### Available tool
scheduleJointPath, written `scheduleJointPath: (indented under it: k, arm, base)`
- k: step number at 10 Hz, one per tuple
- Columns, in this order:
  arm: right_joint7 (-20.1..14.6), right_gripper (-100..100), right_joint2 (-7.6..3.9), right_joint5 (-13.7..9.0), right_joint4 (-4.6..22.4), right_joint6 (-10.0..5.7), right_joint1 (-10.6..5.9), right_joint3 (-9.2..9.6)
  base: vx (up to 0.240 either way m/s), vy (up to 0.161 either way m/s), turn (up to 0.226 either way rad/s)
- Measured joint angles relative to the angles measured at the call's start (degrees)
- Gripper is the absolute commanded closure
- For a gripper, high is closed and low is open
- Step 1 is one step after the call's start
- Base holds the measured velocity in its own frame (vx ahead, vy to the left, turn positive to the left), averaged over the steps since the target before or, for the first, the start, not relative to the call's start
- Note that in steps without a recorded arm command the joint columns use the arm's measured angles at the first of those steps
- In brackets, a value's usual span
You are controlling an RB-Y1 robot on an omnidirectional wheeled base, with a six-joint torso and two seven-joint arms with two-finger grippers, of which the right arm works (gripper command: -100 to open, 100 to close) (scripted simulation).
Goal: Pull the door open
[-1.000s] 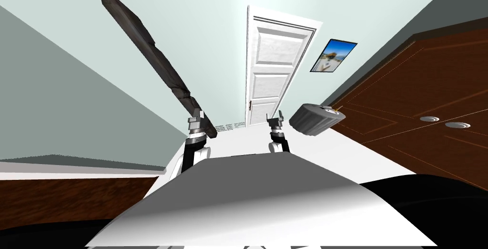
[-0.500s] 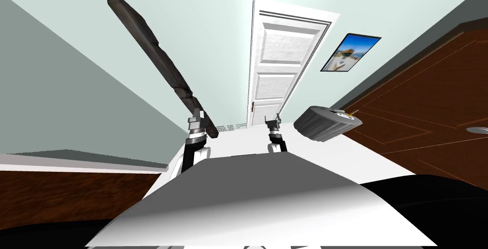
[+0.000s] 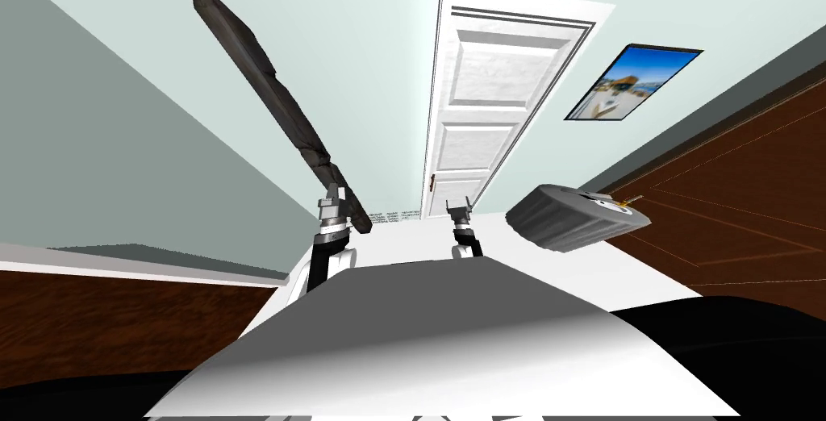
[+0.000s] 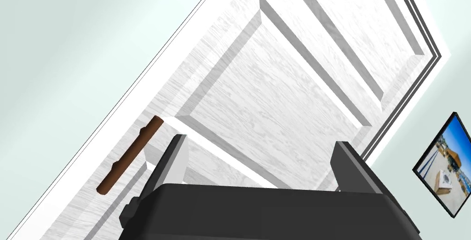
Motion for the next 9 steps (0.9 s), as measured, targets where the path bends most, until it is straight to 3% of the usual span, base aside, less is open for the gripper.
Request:
scheduleJointPath:
  k: [9]
  arm:
    - [-10.42, -100, -3.11, -8.18, 12.48, -4.12, -2.38, 3.01]
  base:
    - [0.098, -0.03, 0.107]
